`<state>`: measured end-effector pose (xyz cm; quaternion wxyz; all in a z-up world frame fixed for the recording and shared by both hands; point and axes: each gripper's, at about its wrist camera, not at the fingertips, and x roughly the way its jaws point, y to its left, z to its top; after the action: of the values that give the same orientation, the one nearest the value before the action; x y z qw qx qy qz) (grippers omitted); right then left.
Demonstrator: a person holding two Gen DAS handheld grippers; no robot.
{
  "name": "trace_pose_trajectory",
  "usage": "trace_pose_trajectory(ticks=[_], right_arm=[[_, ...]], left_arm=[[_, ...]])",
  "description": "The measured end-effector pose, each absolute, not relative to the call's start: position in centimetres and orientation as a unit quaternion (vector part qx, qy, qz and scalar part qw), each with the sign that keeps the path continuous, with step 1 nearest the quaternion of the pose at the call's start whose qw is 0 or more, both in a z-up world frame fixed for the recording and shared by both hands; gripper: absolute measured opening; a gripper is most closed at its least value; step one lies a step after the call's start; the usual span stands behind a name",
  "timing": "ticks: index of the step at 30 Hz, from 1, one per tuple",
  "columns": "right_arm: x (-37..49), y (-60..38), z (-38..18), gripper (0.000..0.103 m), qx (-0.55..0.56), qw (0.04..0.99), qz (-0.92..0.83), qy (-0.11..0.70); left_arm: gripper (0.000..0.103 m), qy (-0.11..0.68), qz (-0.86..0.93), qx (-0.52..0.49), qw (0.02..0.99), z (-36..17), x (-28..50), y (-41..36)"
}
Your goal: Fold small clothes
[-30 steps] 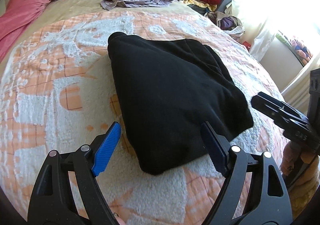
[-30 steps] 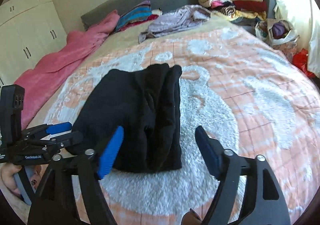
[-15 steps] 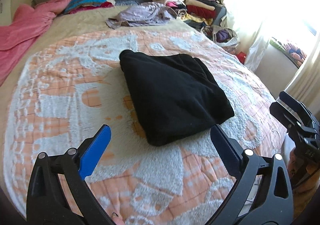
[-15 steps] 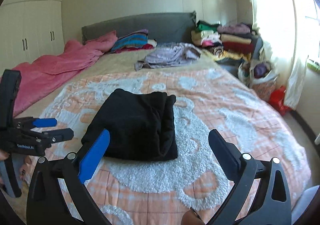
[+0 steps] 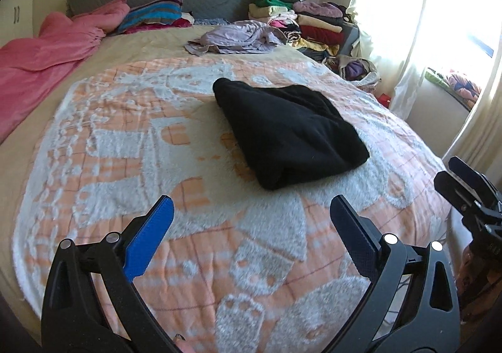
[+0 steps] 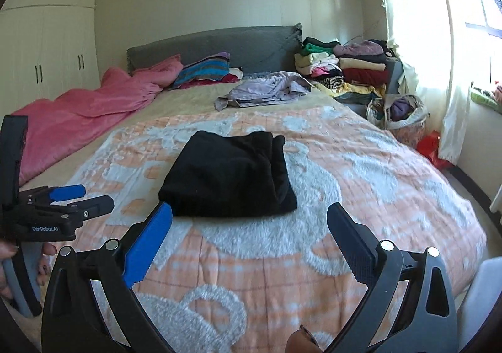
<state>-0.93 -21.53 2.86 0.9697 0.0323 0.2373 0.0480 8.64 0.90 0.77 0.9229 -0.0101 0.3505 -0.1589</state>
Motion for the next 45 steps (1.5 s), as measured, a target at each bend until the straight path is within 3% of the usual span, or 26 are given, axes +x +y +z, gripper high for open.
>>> trace_pose_trajectory(ticks=[25, 45], right_arm=[[-1.6, -19.2, -4.1, 0.098, 0.007, 0.955, 0.024, 0.296], [-1.3, -19.3, -4.3, 0.098, 0.009, 0.953, 0.023, 0.301]], left_arm=[[0.093, 0.365, -0.151, -0.017, 0.918, -3.5, 5.7, 2.7], [0.093, 0.37, -0.142, -0.011, 0.918, -3.8, 5.8, 2.7]])
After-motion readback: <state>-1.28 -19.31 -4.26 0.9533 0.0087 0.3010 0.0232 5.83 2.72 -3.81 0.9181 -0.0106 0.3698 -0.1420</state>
